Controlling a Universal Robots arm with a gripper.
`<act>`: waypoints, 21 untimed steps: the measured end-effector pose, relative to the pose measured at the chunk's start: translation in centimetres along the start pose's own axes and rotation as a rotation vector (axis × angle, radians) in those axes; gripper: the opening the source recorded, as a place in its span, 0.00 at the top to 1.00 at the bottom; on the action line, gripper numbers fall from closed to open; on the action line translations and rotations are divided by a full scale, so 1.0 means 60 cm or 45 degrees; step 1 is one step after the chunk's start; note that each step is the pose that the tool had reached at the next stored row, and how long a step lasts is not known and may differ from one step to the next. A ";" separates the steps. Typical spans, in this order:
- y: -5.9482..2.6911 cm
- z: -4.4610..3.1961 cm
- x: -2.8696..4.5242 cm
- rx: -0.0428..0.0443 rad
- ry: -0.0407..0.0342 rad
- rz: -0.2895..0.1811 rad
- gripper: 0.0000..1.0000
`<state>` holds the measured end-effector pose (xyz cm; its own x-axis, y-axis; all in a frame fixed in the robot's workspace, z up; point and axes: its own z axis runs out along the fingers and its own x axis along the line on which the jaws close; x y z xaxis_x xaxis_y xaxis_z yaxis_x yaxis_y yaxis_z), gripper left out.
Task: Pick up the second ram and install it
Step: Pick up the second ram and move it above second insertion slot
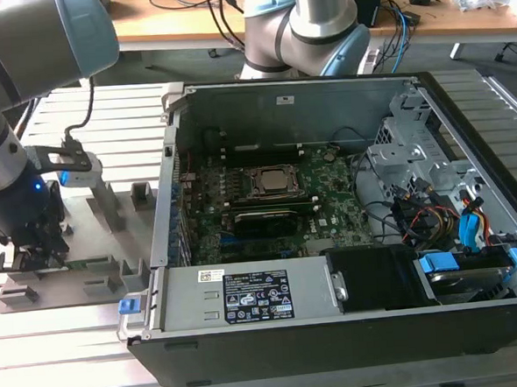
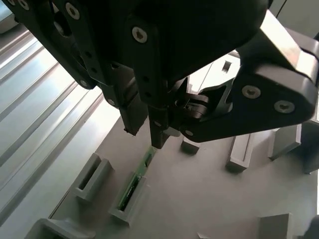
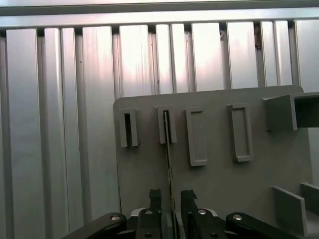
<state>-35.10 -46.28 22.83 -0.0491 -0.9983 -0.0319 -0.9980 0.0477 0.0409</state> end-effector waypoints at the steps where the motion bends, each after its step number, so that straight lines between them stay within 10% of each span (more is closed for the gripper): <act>1: 0.000 0.002 0.000 0.000 0.0001 -0.004 0.70; 8: 0.009 0.052 -0.001 0.000 0.0017 -0.047 0.70; 21: 0.009 0.053 -0.001 0.000 0.0017 -0.047 0.86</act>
<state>-35.75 -46.12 19.68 -0.0118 -0.9994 -0.0321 -0.9992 0.0106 0.0396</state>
